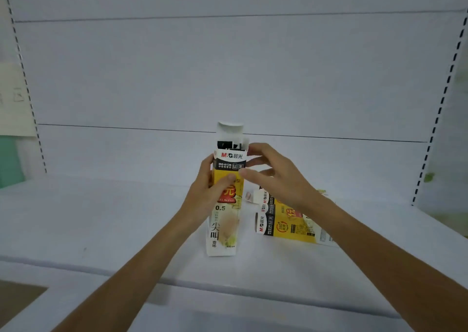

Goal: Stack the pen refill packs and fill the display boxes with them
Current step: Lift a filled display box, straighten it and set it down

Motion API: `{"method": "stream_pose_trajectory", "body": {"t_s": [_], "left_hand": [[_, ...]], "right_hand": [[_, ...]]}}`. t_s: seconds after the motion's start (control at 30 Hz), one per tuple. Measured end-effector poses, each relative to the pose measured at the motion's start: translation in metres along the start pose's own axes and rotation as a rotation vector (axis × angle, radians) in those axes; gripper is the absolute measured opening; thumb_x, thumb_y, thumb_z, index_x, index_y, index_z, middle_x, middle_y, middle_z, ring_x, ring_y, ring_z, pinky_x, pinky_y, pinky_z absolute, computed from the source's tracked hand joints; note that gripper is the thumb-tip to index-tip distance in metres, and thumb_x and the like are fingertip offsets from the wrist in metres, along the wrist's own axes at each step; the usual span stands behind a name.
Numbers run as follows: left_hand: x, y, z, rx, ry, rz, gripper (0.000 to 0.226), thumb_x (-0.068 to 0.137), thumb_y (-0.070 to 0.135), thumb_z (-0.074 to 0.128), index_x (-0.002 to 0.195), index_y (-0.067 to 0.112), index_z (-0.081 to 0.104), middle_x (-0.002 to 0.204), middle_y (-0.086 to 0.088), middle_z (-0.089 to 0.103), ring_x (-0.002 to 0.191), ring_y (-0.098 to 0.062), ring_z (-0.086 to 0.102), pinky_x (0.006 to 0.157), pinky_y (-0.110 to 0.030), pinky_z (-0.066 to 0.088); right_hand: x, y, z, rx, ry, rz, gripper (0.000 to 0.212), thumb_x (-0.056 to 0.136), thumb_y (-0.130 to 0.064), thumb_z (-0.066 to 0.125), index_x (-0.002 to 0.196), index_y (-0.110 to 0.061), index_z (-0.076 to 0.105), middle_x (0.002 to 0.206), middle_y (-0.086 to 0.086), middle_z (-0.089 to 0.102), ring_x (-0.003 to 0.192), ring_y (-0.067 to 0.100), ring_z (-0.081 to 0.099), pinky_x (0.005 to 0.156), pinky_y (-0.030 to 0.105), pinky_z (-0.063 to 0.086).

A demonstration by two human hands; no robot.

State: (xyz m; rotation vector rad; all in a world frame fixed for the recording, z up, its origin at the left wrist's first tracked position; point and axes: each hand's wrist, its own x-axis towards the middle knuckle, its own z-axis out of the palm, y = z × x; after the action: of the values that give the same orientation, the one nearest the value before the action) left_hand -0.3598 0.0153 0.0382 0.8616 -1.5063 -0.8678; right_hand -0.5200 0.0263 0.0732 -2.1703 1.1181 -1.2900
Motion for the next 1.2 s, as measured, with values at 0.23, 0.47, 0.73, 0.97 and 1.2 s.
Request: {"method": "stream_pose_trajectory", "body": {"t_s": [0.23,0.47,0.73,0.97,1.2], "left_hand": [[-0.004,0.005,-0.011,0.039,-0.039,0.104,0.069,0.082,0.02,0.068,0.122,0.052,0.021,0.111,0.002,0.058,0.098,-0.014,0.063,0.079,-0.03,0.053],[0.002,0.012,-0.015,0.156,-0.014,0.008,0.056,0.078,0.029,0.071,0.124,0.028,0.041,0.113,0.004,0.061,0.088,-0.01,0.063,0.076,-0.03,0.055],[0.002,0.006,-0.018,0.183,-0.013,0.004,0.038,0.079,0.032,0.068,0.109,0.027,0.044,0.1,0.009,0.058,0.086,-0.011,0.061,0.068,-0.023,0.051],[0.008,0.001,-0.02,0.159,-0.024,-0.017,0.038,0.08,0.034,0.067,0.11,0.026,0.044,0.103,0.003,0.062,0.089,-0.016,0.064,0.075,-0.029,0.054],[0.003,0.0,-0.023,0.132,-0.057,0.008,0.045,0.081,0.032,0.067,0.117,0.027,0.042,0.104,0.008,0.06,0.085,-0.007,0.062,0.074,-0.025,0.053]], "right_hand": [[0.004,-0.026,0.004,-0.082,0.202,-0.151,0.028,0.092,-0.028,0.055,0.12,-0.029,0.056,0.123,-0.009,0.051,0.104,0.001,0.055,0.078,0.017,0.05],[0.037,-0.049,0.003,-0.233,0.093,0.102,0.011,0.088,-0.014,0.055,0.085,-0.022,0.063,0.108,-0.004,0.055,0.097,0.013,0.057,0.083,0.036,0.054],[0.055,-0.065,0.01,-0.101,-0.163,0.294,0.025,0.088,-0.023,0.052,0.099,-0.004,0.066,0.086,0.0,0.065,0.085,0.012,0.059,0.083,0.039,0.054],[0.067,-0.063,0.027,-0.499,-0.259,0.284,0.027,0.094,-0.031,0.043,0.095,-0.017,0.066,0.097,-0.001,0.064,0.098,0.019,0.056,0.079,0.039,0.053],[0.059,-0.071,0.002,-0.163,-0.189,0.279,0.05,0.096,-0.05,0.035,0.09,-0.015,0.071,0.11,-0.005,0.063,0.097,0.012,0.058,0.084,0.038,0.052]]}}
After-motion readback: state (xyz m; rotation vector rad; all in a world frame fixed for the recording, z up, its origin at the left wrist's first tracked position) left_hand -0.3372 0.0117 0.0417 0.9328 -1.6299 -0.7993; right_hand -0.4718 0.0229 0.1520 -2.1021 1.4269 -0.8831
